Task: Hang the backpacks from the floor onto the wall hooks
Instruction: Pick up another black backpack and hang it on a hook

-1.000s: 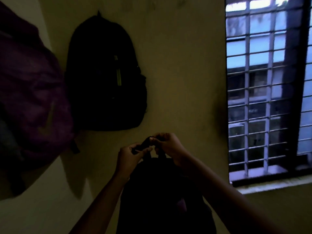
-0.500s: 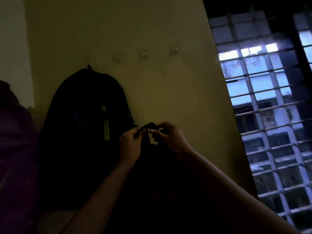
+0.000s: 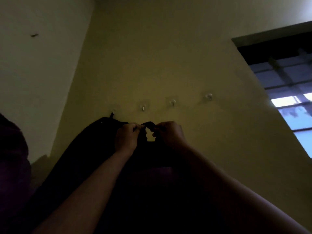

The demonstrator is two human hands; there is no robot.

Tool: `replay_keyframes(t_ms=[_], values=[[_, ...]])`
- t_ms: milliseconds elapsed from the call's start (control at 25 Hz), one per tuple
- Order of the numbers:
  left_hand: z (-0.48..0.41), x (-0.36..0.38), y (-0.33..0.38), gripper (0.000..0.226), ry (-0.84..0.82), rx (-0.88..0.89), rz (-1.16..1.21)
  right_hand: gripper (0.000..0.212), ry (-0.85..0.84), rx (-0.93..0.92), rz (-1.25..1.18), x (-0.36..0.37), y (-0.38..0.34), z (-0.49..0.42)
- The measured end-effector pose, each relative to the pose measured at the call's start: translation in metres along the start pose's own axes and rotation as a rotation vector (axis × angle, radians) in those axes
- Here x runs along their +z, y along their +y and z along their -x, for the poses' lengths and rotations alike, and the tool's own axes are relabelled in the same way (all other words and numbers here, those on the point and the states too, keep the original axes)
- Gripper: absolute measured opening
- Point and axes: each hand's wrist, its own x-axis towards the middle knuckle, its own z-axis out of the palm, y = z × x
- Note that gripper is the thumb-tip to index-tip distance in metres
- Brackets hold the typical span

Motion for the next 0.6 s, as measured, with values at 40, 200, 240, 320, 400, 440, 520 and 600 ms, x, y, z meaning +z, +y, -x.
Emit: replay_keyframes(t_ms=[40,200,240,320,400,440,520,600], values=[[-0.013,0.003,-0.004,0.033,0.017,0.017,-0.044,0.02,0.025,-0.019,0.053,0.006,0.0,-0.017],[-0.063,0.018,-0.021,0.035,0.065,0.109,-0.292,0.022,0.157,-0.123,0.256,0.023,0.001,-0.077],[-0.075,0.022,-0.024,0.036,0.059,0.131,-0.349,0.023,0.202,-0.14,0.28,0.026,0.001,-0.088],[-0.101,0.028,-0.032,0.035,0.059,0.179,-0.415,0.028,0.275,-0.192,0.285,0.032,-0.002,-0.11],[-0.122,0.031,-0.04,0.035,0.063,0.189,-0.418,0.023,0.318,-0.238,0.296,0.038,-0.001,-0.13],[-0.132,0.034,-0.044,0.034,0.067,0.191,-0.404,0.02,0.335,-0.255,0.328,0.042,0.001,-0.14],[-0.146,0.038,-0.051,0.034,0.082,0.192,-0.369,0.019,0.374,-0.291,0.387,0.048,0.006,-0.157],[-0.157,0.042,-0.052,0.035,0.091,0.203,-0.352,0.021,0.418,-0.322,0.374,0.05,0.009,-0.166]])
